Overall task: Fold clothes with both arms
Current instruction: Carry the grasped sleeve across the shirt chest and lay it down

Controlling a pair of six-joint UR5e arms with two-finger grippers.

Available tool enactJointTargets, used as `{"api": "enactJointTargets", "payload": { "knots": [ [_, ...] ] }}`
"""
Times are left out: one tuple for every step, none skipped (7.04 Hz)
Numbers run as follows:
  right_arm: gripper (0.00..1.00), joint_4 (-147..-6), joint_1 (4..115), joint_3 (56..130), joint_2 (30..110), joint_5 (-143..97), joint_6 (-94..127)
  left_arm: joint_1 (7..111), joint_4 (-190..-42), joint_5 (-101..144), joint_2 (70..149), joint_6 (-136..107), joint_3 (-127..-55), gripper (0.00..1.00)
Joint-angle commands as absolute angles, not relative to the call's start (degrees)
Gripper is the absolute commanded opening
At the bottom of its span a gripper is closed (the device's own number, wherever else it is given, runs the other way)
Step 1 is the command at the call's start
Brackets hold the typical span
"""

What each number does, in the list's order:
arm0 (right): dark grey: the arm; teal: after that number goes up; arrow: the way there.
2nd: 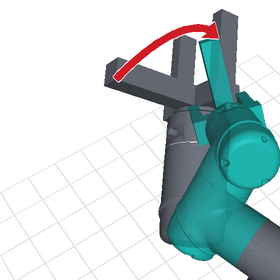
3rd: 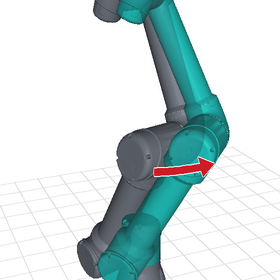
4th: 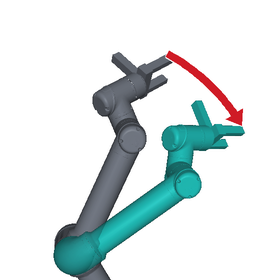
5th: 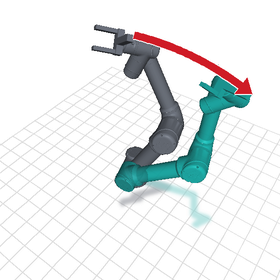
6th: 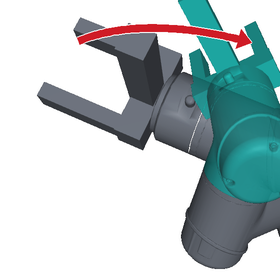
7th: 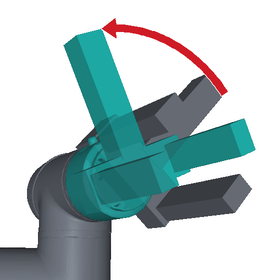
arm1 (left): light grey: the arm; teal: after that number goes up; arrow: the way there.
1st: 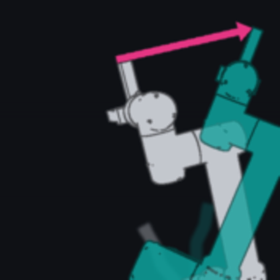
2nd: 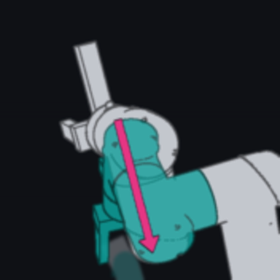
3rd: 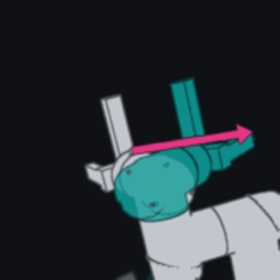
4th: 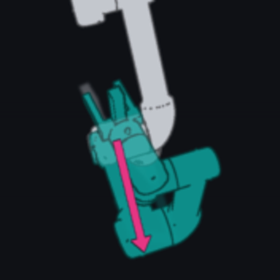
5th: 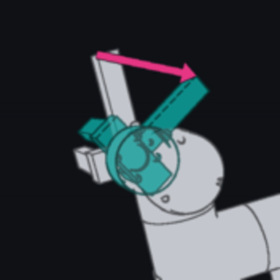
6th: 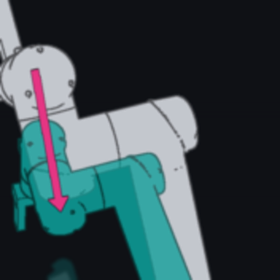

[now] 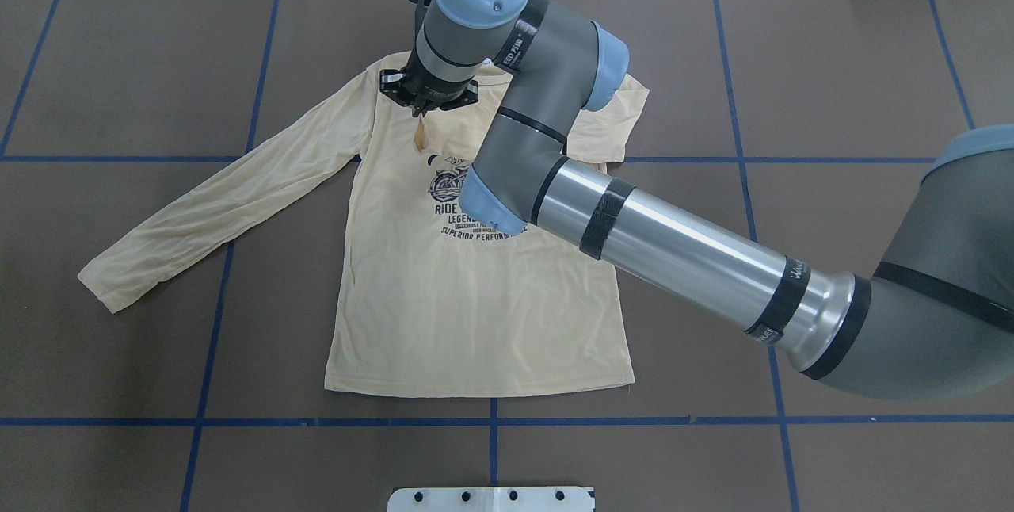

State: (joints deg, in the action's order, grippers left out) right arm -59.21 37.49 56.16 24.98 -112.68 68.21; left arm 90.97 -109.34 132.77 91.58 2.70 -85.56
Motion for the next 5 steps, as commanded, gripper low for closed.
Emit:
{"api": "enactJointTargets", "payload": {
  "knots": [
    [0.17, -54.7, 37.1, 52.6, 23.4, -110.9, 68.3, 90.9, -109.4, 132.8, 91.6, 2.7, -85.1, 1.00],
    [0.98, -54.6, 36.3, 51.9, 22.6, -107.6, 68.5, 90.9, -109.4, 132.8, 91.6, 2.6, -85.1, 1.00],
    [1.00, -54.6, 35.9, 51.9, 21.9, -106.2, 69.3, 90.9, -109.4, 132.8, 91.7, 1.9, -85.1, 1.00],
    [1.00, -54.7, 35.9, 51.9, 21.9, -105.9, 71.5, 90.9, -109.4, 132.8, 91.8, 1.4, -85.1, 1.00],
    [1.00, -54.8, 35.9, 52.0, 21.9, -105.8, 72.3, 90.9, -109.4, 132.9, 91.8, 1.4, -85.1, 1.00]
  ]
}}
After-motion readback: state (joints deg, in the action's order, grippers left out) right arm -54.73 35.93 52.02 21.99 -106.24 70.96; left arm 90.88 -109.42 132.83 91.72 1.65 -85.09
